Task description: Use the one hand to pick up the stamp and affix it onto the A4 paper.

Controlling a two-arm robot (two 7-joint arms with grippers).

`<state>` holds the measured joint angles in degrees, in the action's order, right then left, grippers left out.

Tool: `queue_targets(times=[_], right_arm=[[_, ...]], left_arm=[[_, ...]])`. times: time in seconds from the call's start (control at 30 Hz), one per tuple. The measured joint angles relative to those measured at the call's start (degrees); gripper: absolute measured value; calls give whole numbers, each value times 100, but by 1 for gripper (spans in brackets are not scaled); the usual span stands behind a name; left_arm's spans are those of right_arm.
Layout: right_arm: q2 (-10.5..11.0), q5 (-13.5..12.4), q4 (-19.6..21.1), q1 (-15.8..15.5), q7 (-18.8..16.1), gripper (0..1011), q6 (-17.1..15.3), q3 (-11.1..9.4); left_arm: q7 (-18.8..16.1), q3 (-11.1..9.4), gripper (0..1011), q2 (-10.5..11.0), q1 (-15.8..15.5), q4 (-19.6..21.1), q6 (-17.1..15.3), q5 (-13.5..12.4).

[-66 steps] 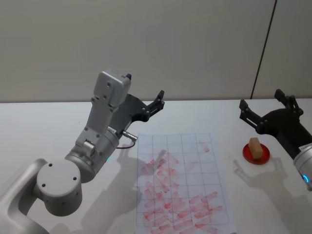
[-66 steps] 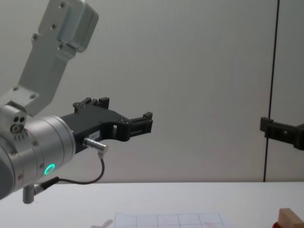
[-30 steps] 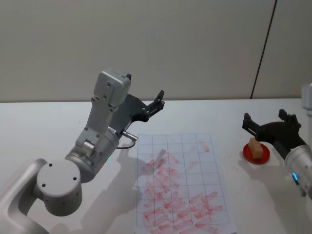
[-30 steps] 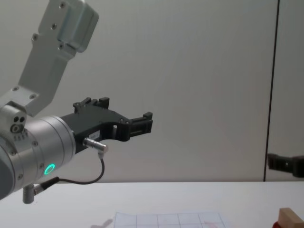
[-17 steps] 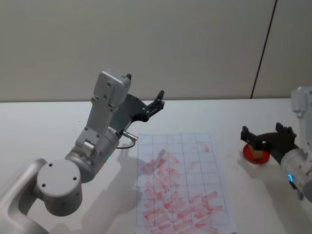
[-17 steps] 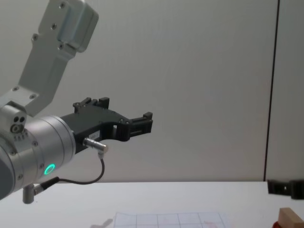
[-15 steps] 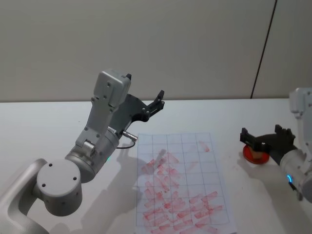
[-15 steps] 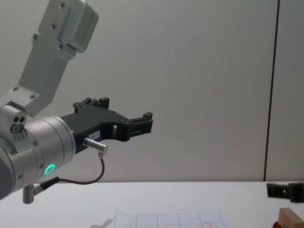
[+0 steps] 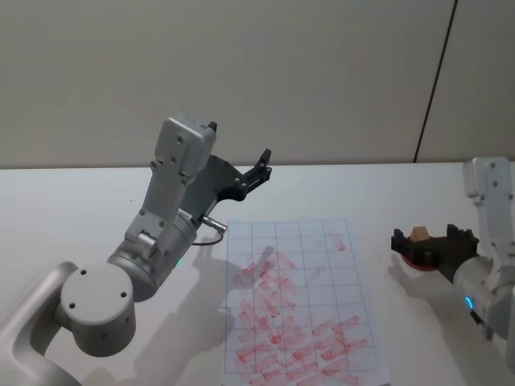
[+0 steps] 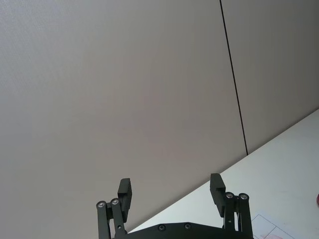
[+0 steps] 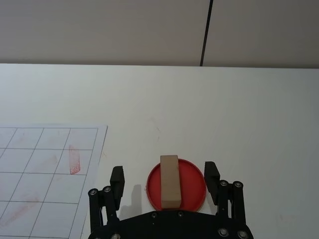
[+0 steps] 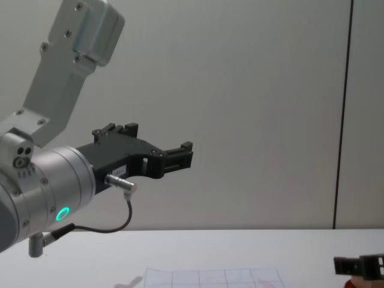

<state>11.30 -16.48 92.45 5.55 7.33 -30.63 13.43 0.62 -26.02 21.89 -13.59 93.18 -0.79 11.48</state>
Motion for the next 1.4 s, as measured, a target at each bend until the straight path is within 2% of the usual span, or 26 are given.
queue_targets(times=[0.2,0.23,0.27,0.4,0.43,0.47,0.5,0.57,0.6,0.67,0.7,0.93,1.4], right_arm=[[-40,6,-83,17,37,902,-79,-1],[-45,6,-95,21,41,846,-89,-1],[-50,7,-107,25,45,846,-97,-3],[-86,11,-184,53,62,704,-132,-10],[-90,12,-197,58,64,704,-137,-11],[-100,15,-221,66,67,644,-145,-13],[-100,15,-221,66,67,644,-145,-13],[-125,26,-272,88,70,545,-155,-15],[-125,26,-272,88,70,545,-155,-15],[-145,39,-312,109,70,485,-158,-18],[-148,43,-318,113,70,424,-158,-18],[-187,71,-384,153,79,233,-160,-26],[-287,-17,-575,257,126,218,-271,-80]], left_arm=[[0,0,1001,0,0,0,0,0],[0,0,1001,0,0,0,0,0],[0,0,1001,0,0,0,0,0],[0,0,1001,0,0,0,0,0],[0,0,1001,0,0,0,0,0],[0,0,1001,0,0,0,0,0],[0,0,1001,0,0,0,0,0],[0,0,1001,0,0,0,0,0],[0,0,1001,0,0,0,0,0],[0,0,1001,0,0,0,0,0],[0,0,1001,0,0,0,0,0],[0,0,1001,0,0,0,0,0],[0,0,1001,0,0,0,0,0]])
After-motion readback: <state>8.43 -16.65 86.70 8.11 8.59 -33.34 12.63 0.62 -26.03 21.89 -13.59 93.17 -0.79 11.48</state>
